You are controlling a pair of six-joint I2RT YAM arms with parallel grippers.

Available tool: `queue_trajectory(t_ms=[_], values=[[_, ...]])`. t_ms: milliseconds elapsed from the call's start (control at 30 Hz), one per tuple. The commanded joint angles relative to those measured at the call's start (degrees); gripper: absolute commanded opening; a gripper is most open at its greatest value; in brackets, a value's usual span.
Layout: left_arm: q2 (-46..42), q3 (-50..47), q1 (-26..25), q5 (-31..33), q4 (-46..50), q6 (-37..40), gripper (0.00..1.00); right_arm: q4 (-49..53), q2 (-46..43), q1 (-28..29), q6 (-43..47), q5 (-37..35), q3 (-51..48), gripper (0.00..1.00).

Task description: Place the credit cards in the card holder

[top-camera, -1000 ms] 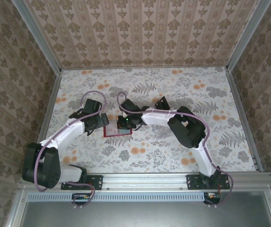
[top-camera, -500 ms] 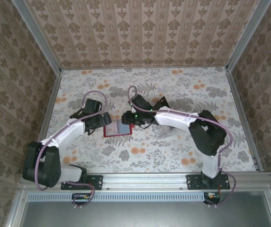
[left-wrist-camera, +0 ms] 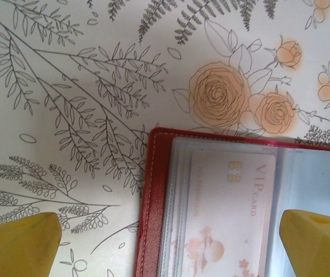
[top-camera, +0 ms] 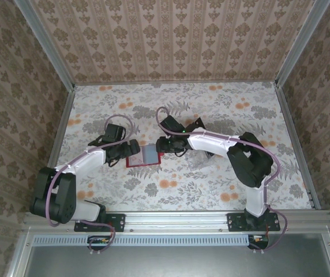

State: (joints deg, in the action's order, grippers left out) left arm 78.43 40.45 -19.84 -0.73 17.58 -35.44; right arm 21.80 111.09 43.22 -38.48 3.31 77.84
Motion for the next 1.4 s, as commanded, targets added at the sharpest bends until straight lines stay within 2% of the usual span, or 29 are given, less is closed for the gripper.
queue_trajectory(t_ms=[0,200,400,467,567,633,967,1200,1367], values=[[0.1,-0.5,0.0,-1.1,-1.1,0.3,1.00,2.2,1.4,0.4,1.3,-1.6,2.4,0.47],[0.1,-0.5,0.0,-1.3,-1.3,0.4,1.00,2.8,2.9,0.3,1.5,-1.8,3.1,0.38],[0.0,-0.8,-0.1,-1.8,-2.1,1.0,1.00,2.4,2.0,0.1,1.3,-2.2,1.8,0.10],[0.1,-1.3,-0.1,-2.8,-3.0,1.1,1.00,2.0,1.8,0.1,1.3,-1.9,1.3,0.10],[0.3,-2.0,-0.2,-4.1,-4.9,1.1,1.00,1.0,1.3,0.1,1.3,-0.9,0.1,0.23],[0.4,-2.6,-0.5,-4.5,-6.0,1.1,1.00,-0.4,0.3,0.1,0.9,-0.8,-1.4,0.24],[2.1,-4.0,-2.7,-5.4,-10.8,0.7,1.00,-1.9,-0.4,0.0,-0.1,-0.7,-3.6,0.07],[4.9,-3.4,-3.6,-3.0,-12.1,0.4,1.00,-3.0,-0.4,-0.1,-0.4,-0.2,-4.1,0.02],[3.7,-3.9,-4.0,-2.2,-12.1,0.4,1.00,-3.3,-0.3,-0.1,-0.6,0.2,-4.0,0.00]])
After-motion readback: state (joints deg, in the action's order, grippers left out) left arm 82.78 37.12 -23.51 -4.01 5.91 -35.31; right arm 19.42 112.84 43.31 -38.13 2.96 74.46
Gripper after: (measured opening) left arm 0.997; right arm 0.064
